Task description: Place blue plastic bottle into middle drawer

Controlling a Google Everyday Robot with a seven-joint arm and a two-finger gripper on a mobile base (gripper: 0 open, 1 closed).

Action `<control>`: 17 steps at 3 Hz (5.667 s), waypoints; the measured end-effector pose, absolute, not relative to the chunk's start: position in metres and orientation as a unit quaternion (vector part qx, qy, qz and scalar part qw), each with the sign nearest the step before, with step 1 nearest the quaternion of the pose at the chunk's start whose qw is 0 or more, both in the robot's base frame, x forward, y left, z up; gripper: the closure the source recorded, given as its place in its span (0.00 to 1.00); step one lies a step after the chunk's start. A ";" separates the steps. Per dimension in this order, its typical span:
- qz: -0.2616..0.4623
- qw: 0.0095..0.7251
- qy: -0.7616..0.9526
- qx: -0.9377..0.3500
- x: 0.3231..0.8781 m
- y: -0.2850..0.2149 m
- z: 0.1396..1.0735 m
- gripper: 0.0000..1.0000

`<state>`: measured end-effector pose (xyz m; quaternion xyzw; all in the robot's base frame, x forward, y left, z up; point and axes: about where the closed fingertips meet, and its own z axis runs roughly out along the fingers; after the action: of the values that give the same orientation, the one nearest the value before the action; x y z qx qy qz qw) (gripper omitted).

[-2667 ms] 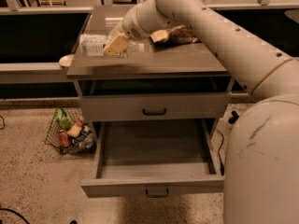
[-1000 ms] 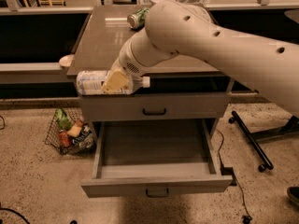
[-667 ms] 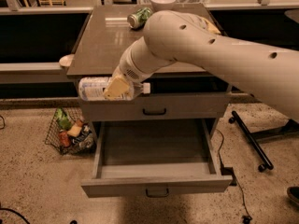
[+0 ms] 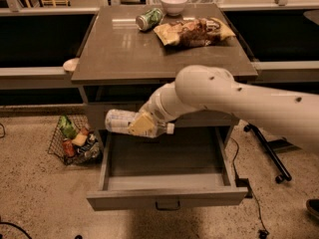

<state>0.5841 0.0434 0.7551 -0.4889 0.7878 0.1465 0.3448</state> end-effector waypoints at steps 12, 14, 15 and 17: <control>0.157 0.346 0.858 -0.345 0.658 -0.100 0.458 1.00; 0.187 0.348 0.854 -0.340 0.675 -0.099 0.438 0.82; 0.199 0.348 0.851 -0.339 0.678 -0.098 0.433 0.59; 0.213 0.344 0.848 -0.342 0.681 -0.094 0.429 0.12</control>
Offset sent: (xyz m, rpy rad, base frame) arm -0.0075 -0.0168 -0.0536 0.0468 0.0735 -0.0577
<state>0.6811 -0.0938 0.4290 -0.3425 0.8478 0.2134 0.3441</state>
